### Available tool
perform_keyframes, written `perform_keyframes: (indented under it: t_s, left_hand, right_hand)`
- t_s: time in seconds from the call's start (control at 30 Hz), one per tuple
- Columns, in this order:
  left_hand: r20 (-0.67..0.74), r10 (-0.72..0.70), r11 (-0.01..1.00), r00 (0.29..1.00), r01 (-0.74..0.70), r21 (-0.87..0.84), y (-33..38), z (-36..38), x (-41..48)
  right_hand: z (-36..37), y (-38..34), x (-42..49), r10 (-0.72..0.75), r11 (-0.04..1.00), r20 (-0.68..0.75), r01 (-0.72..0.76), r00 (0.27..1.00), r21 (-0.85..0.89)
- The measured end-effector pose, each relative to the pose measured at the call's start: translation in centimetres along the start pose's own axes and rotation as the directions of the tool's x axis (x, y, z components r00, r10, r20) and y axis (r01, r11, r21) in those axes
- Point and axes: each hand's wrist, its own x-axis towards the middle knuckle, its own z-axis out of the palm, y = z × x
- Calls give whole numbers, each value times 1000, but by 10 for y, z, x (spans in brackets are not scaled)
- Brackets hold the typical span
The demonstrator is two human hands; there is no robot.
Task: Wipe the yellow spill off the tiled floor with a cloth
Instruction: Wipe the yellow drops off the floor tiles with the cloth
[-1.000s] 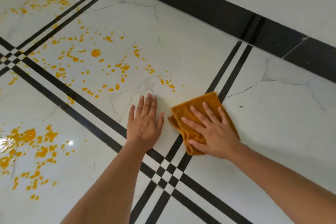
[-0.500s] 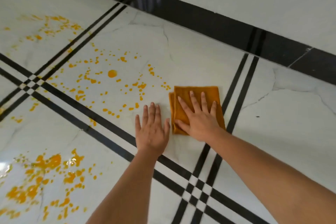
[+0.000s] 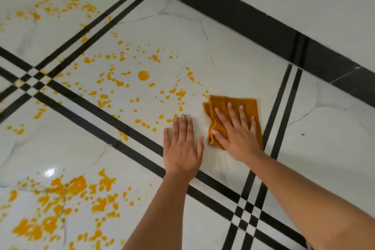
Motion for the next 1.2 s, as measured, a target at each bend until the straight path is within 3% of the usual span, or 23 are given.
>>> perform_keyframes:
  t_s: [0.13,0.2,0.27,0.3,0.4,0.53,0.67,0.77,0.97,1.0,1.07,1.2]
  left_hand:
    - [-78,-104,995,991,104,3,-2,5,-8]
    - [-118,-159,986,980,165,39,-8,2,-4]
    - [-106,-145,986,984,153,62,-16,4,-2]
    - [-121,-151,985,981,160,67,-16,3,-1]
    - [-119,-192,976,974,203,83,-13,5,-1]
    - [-139,-234,962,962,250,106,-8,7,3]
    - [-114,-280,952,953,291,99,0,1,-4]
    - [-141,-312,942,940,325,87,11,-10,5]
    - [-245,-156,987,957,159,-5,74,-10,94]
    - [-207,-152,988,967,153,-11,85,-7,108]
    - [-110,-208,978,972,207,-15,97,6,128]
    - [-167,-338,935,926,350,49,89,20,158]
  right_hand:
    - [-19,-12,55,178,968,31,-180,984,172]
    - [-16,-16,61,-45,996,-55,49,997,77]
    - [-16,0,61,-279,960,-64,277,958,-31]
    - [-20,5,69,-294,956,-55,292,954,-30]
    - [-27,-14,88,-68,990,-87,78,994,115]
    - [-20,-12,85,-448,893,-94,441,889,-90]
    - [-32,-14,90,-386,923,-2,386,923,-1]
    - [-59,5,94,-480,876,102,482,871,10]
    - [-75,72,107,-399,917,51,400,916,-10]
    - [-72,77,110,-400,916,48,401,915,-7]
    - [-64,86,115,-420,908,25,419,907,14]
    - [-42,82,124,-436,889,-88,444,896,112]
